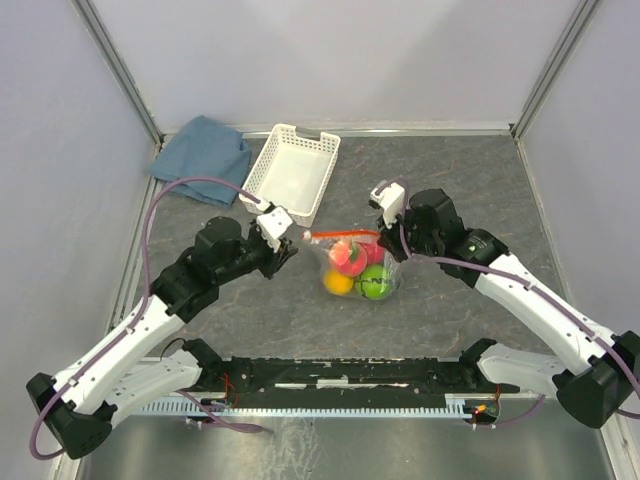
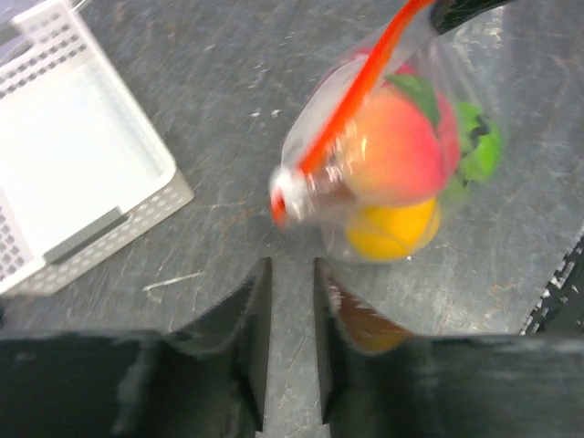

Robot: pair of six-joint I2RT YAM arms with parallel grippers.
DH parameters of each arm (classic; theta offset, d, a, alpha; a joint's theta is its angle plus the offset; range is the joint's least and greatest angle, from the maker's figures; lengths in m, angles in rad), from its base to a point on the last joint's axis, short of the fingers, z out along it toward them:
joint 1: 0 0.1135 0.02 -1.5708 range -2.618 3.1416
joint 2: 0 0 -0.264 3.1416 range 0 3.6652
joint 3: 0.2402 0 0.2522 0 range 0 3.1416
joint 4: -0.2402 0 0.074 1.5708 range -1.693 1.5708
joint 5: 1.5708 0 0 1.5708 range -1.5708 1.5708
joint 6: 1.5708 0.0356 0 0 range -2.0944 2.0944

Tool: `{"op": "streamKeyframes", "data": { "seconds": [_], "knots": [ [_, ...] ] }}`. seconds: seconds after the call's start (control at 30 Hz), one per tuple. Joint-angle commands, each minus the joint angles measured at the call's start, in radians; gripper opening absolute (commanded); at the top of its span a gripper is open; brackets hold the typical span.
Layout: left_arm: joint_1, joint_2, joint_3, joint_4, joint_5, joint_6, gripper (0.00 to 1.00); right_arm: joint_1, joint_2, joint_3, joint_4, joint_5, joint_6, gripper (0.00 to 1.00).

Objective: Place the food in the zip-top bag and seal the zipper
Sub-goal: Zip the zipper food storage bag at the center of the board, then place the zipper food storage bag at the center of the board.

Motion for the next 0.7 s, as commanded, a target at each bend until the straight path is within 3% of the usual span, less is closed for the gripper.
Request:
{"op": "streamKeyframes", "data": {
  "seconds": [0.0, 0.1, 0.23, 0.37, 0.53, 0.67],
  "knots": [
    [0.039, -0.070, -0.014, 0.054, -0.136, -0.081, 0.40, -0.047, 0.028, 0.031, 0.011, 0.224, -0.009, 0.02],
    [0.083, -0.120, -0.035, 0.092, -0.200, -0.120, 0.51, -0.055, 0.032, 0.055, 0.013, 0.329, -0.020, 0.02],
    [0.162, -0.189, -0.078, 0.137, -0.263, -0.187, 0.68, -0.056, 0.025, 0.060, 0.045, 0.593, -0.055, 0.02],
    [0.210, -0.243, -0.097, 0.148, -0.348, -0.236, 0.75, -0.056, 0.009, 0.031, 0.098, 0.725, -0.096, 0.02],
    [0.222, -0.309, -0.111, 0.153, -0.474, -0.259, 0.80, -0.056, -0.025, -0.018, 0.150, 0.735, -0.095, 0.02],
    [0.228, -0.377, -0.140, 0.165, -0.528, -0.278, 0.86, -0.056, 0.000, -0.062, 0.136, 0.563, -0.048, 0.03]
  ]
}}
